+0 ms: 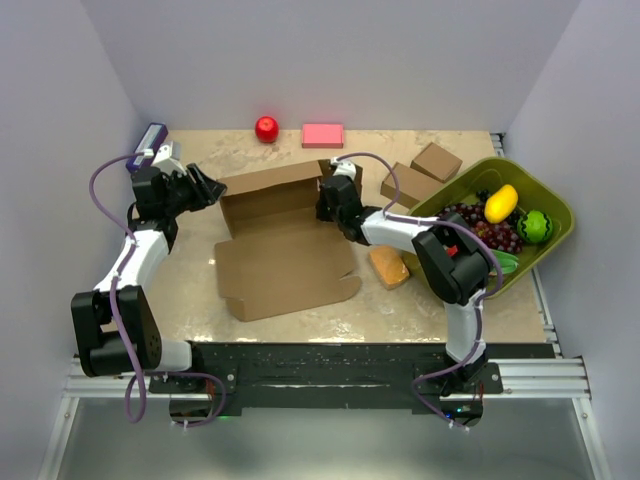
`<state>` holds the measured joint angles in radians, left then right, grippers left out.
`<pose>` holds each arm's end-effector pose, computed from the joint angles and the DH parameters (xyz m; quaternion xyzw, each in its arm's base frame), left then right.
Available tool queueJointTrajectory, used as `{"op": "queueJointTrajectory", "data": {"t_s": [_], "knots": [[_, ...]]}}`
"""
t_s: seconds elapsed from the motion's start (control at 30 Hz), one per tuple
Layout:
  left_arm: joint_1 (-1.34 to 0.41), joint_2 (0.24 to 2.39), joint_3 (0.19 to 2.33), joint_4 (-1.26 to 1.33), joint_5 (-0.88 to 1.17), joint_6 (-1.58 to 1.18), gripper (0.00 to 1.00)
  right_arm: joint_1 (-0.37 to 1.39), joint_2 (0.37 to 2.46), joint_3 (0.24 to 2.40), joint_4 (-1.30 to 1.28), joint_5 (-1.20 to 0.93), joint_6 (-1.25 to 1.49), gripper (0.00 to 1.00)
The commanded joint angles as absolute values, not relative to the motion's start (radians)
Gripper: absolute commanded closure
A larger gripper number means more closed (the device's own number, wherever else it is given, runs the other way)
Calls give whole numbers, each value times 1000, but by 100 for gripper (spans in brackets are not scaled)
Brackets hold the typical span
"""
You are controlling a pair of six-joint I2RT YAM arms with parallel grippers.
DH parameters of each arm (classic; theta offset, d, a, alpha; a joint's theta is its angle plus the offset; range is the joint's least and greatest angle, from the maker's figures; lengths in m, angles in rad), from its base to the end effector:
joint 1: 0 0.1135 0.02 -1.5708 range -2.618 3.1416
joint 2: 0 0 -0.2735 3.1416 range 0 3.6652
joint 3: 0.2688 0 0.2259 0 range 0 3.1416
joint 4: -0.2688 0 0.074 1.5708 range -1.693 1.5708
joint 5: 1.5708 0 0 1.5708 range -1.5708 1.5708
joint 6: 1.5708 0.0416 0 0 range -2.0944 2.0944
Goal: Fold the paper box
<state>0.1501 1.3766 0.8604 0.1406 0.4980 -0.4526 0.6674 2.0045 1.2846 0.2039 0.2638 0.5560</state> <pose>0.2888 0.0236 0.2860 -0.1054 0.8062 -0.2836 0.5084 0.3504 0.2623 0.2069 0.0184 0.8590 0.1935 0.4737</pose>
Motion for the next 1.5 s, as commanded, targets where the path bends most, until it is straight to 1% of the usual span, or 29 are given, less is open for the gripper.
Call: {"op": "queueJointTrajectory", "data": {"t_s": [0.0, 0.27, 0.47, 0.57, 0.6, 0.87, 1.03, 1.17, 1.3, 1.47], "knots": [[152, 1385, 884, 161, 517, -451, 51, 672, 2017, 1278, 276, 216, 537, 91], [153, 1387, 882, 161, 517, -451, 51, 678, 2033, 1253, 327, 180, 538, 91], [152, 1387, 882, 161, 520, -451, 51, 676, 2052, 1249, 337, 173, 549, 86], [153, 1387, 881, 161, 519, -451, 51, 678, 2075, 1258, 328, 175, 549, 74], [152, 1387, 881, 161, 520, -451, 51, 678, 2080, 1259, 328, 179, 549, 68], [152, 1387, 879, 161, 517, -451, 51, 680, 2088, 1247, 345, 183, 546, 56], [152, 1387, 879, 161, 518, -451, 51, 689, 2094, 1249, 353, 178, 532, 51], [152, 1385, 877, 161, 517, -451, 51, 704, 2085, 1233, 376, 190, 525, 41], [152, 1387, 879, 163, 522, -451, 51, 716, 2068, 1220, 403, 206, 514, 39], [149, 1388, 877, 163, 522, -453, 51, 735, 2062, 1215, 429, 225, 489, 43]]}}
